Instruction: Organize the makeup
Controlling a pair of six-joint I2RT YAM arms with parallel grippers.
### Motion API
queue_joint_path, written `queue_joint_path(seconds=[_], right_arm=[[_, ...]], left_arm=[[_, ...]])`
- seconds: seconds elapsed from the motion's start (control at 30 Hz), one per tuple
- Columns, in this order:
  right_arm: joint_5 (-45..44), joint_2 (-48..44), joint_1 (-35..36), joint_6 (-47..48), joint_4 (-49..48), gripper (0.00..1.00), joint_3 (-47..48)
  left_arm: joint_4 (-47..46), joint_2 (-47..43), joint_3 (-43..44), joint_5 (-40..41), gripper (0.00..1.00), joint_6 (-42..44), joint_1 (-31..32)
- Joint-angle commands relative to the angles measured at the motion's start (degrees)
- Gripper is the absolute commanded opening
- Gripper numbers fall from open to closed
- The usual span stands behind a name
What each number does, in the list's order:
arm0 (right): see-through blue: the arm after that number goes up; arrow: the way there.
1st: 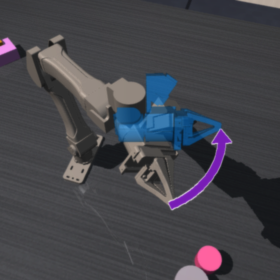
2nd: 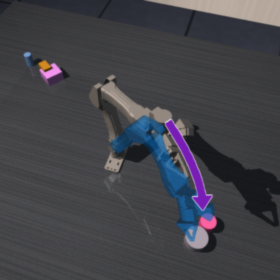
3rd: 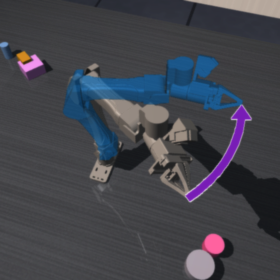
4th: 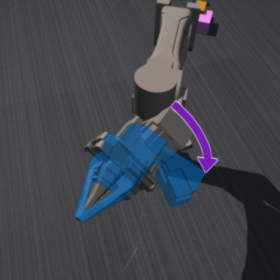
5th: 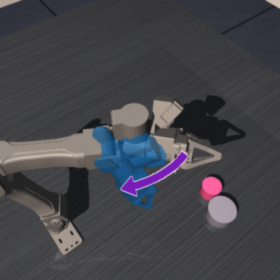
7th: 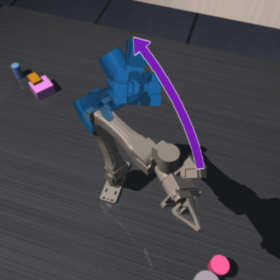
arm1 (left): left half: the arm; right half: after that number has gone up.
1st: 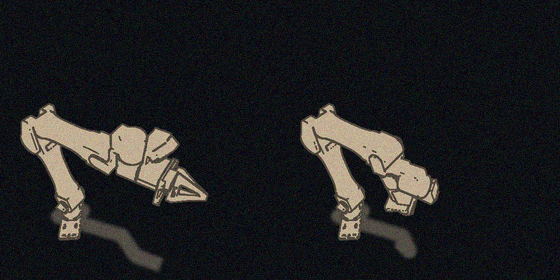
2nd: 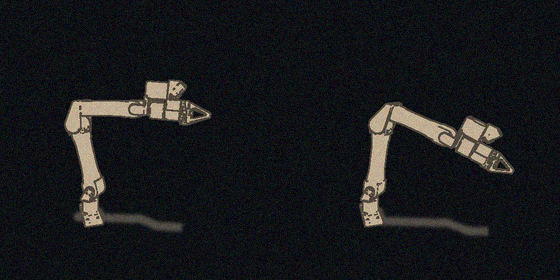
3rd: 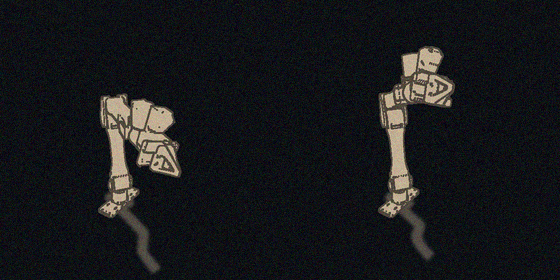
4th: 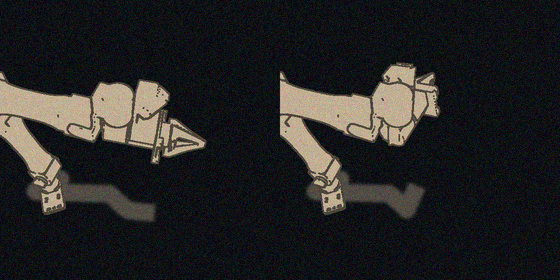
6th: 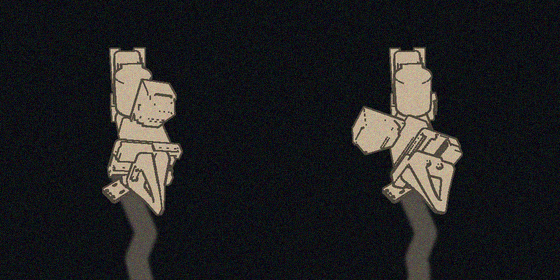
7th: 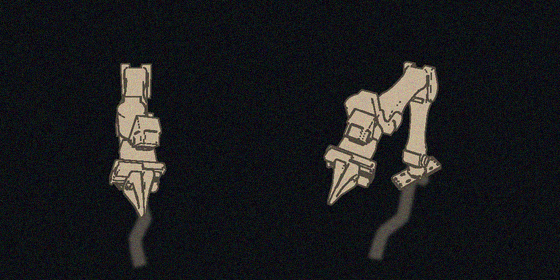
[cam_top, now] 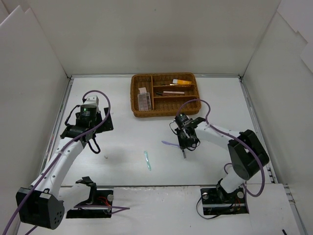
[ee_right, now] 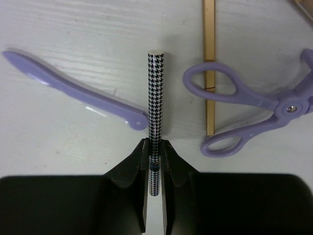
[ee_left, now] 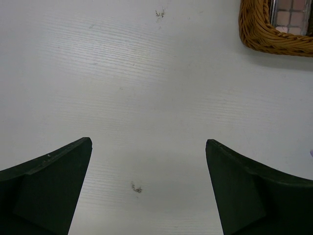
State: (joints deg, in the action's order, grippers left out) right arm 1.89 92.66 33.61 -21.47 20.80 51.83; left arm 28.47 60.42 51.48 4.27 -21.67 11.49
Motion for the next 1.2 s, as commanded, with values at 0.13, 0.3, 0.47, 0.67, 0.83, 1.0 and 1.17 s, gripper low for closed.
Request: queue_joint_path(seconds=[0.13, 0.3, 0.47, 0.67, 0.83, 1.0, 1.17], right_arm=[[-0.74, -13.73, 0.85, -5.94, 2.14, 0.00, 7.99], [-6.36, -14.01, -0.91, -12.97, 2.06, 0.00, 18.71], [-9.36, -5.77, -4.85, -23.84, 1.62, 0.00, 28.74], [-13.93, 5.05, -7.85, -36.76, 0.65, 0.00, 40.70], [-17.36, 12.79, -8.99, -48.80, 0.39, 0.00, 48.09], [-21.13, 21.41, -10.14, -55.42, 0.12, 0.03, 55.37], [-22.90, 27.38, -11.28, -61.84, 0.12, 0.06, 58.73]], left_arm=[[-2.37, 0.31, 1.51, -0.58, 0.97, 0.23, -0.41], [-1.84, 0.05, 1.78, -0.67, 0.97, 0.14, -0.94], [0.09, -0.92, 2.57, 0.12, 0.97, 0.66, -0.94], [2.29, -4.52, 3.45, 1.61, 0.97, 1.63, -0.94], [0.80, -7.42, 0.37, 2.23, 0.97, 1.20, -0.94], [0.80, -6.90, 0.37, 2.40, 0.97, 1.28, -0.94], [1.06, -6.99, 0.37, 3.11, 0.97, 1.89, -0.94]])
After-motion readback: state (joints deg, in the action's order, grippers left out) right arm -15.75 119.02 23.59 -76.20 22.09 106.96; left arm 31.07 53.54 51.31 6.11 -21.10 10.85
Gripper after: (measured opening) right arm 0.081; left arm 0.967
